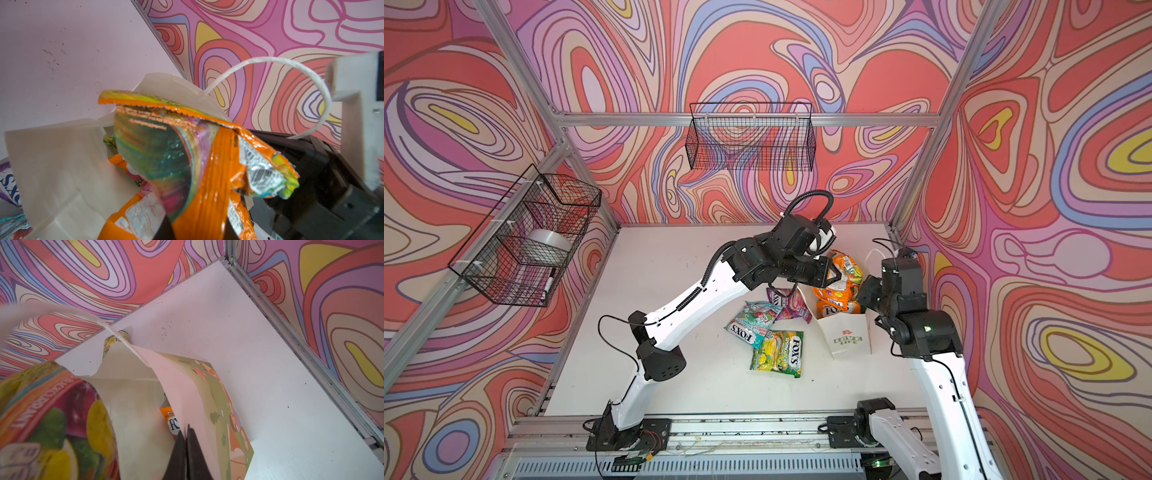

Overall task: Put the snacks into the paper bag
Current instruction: 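Lower the orange packet into the bag and open the left gripper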

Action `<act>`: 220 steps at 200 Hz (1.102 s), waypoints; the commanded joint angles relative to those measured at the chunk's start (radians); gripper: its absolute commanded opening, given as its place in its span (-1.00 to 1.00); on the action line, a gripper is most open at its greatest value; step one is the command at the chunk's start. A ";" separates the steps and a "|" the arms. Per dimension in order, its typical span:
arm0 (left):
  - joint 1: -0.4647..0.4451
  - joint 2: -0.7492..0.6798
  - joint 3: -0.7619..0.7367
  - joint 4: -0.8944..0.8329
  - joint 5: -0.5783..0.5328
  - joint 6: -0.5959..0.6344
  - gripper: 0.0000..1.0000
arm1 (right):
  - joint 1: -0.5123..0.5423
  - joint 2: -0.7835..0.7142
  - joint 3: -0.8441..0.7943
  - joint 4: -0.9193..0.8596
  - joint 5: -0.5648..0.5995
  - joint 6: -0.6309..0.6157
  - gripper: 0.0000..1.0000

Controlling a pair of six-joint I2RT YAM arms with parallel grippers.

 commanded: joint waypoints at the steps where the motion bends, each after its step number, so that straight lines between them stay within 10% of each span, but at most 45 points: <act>1: 0.000 0.028 -0.002 0.048 -0.034 0.000 -0.60 | -0.005 -0.021 -0.004 0.038 -0.014 0.015 -1.00; 112: 0.000 0.125 -0.003 0.026 -0.058 -0.017 -0.42 | -0.004 -0.015 -0.004 0.043 -0.028 0.017 -1.00; 156: 0.000 0.097 -0.006 0.015 -0.033 -0.014 0.17 | -0.003 -0.014 -0.002 0.045 -0.025 0.018 -1.00; 220: 0.000 -0.007 -0.008 0.039 0.017 -0.015 0.44 | -0.003 -0.013 -0.001 0.040 -0.013 0.017 -1.00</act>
